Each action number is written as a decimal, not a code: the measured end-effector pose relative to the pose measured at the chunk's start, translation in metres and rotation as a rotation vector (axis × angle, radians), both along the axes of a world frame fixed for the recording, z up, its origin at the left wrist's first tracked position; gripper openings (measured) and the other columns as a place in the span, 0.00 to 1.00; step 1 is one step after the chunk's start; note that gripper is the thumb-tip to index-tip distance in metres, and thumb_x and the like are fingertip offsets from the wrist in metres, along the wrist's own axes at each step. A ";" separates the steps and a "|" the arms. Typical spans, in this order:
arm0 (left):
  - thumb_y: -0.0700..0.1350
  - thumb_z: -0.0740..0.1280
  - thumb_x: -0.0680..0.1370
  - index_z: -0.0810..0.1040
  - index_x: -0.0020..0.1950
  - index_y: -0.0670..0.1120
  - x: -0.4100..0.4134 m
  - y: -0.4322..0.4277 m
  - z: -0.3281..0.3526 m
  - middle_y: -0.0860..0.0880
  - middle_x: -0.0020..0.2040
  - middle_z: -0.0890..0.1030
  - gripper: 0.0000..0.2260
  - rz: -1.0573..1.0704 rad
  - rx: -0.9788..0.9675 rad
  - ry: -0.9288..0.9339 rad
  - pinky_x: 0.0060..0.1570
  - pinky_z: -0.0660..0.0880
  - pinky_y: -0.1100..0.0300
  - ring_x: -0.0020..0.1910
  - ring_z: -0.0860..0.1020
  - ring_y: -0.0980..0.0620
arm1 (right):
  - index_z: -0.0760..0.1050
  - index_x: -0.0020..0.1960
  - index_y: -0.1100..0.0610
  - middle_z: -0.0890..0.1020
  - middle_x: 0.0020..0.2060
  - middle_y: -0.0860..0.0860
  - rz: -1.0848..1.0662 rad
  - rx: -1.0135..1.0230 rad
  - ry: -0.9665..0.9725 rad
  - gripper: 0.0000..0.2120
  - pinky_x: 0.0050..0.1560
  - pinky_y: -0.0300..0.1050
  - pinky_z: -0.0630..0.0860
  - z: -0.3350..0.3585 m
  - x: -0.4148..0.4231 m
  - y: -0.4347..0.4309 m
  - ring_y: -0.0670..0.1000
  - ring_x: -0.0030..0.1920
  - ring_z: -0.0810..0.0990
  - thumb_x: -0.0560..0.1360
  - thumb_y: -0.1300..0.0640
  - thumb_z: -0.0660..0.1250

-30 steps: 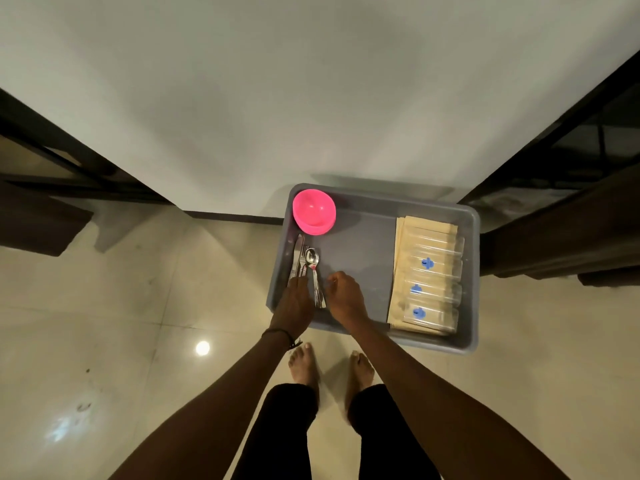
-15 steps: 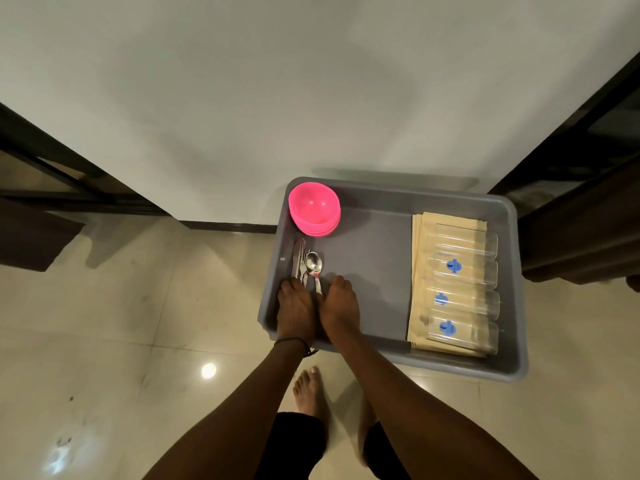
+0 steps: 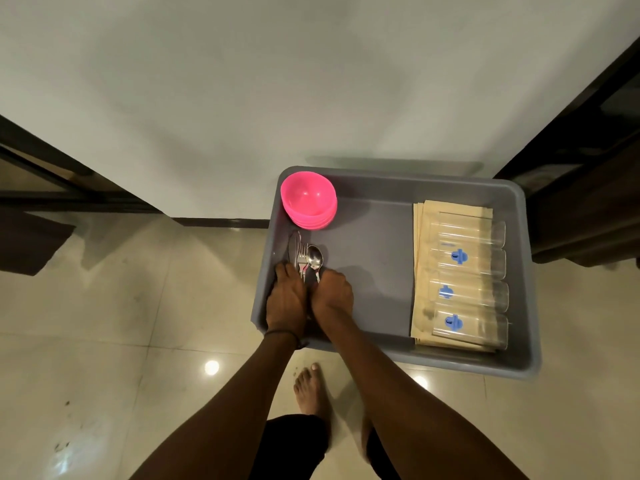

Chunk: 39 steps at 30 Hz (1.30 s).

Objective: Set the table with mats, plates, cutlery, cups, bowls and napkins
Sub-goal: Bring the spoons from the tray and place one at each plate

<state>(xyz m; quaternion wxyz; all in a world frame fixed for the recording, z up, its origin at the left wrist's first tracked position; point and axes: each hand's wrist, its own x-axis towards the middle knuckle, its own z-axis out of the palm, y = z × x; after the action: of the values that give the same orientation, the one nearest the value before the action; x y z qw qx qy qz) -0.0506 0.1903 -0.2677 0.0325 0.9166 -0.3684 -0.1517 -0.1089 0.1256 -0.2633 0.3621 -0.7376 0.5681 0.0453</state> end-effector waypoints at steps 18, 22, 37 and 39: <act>0.44 0.59 0.83 0.76 0.44 0.45 -0.017 -0.017 0.023 0.50 0.38 0.78 0.11 0.190 -0.481 0.475 0.40 0.72 0.61 0.37 0.75 0.54 | 0.81 0.53 0.57 0.84 0.46 0.51 -0.254 0.249 -0.225 0.07 0.39 0.33 0.73 0.020 -0.041 -0.004 0.48 0.43 0.80 0.80 0.57 0.67; 0.39 0.60 0.82 0.78 0.51 0.40 -0.036 -0.032 0.066 0.49 0.38 0.79 0.08 0.450 -0.505 1.005 0.31 0.73 0.66 0.34 0.75 0.55 | 0.81 0.56 0.57 0.83 0.46 0.51 -0.279 0.284 -0.292 0.08 0.36 0.27 0.72 0.057 -0.063 -0.001 0.46 0.41 0.79 0.80 0.57 0.66; 0.41 0.66 0.79 0.79 0.55 0.41 -0.158 -0.042 0.289 0.43 0.47 0.86 0.07 0.302 -0.395 1.379 0.34 0.70 0.58 0.39 0.80 0.46 | 0.84 0.45 0.61 0.85 0.37 0.55 -0.658 0.345 -0.591 0.02 0.42 0.43 0.82 0.300 -0.215 0.013 0.52 0.38 0.85 0.74 0.64 0.72; 0.39 0.67 0.78 0.78 0.54 0.40 -0.183 -0.038 0.314 0.42 0.45 0.86 0.06 0.222 -0.365 1.400 0.29 0.69 0.60 0.39 0.79 0.44 | 0.83 0.47 0.65 0.84 0.36 0.57 -0.749 0.318 -0.656 0.04 0.36 0.41 0.80 0.328 -0.242 0.028 0.50 0.33 0.84 0.76 0.68 0.69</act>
<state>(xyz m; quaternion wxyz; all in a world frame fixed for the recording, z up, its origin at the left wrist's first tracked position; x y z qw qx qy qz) -0.2334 0.1518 0.0459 0.4278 0.6167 -0.1859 -0.6341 -0.3513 0.1540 0.0648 0.6199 -0.3950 0.6359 -0.2351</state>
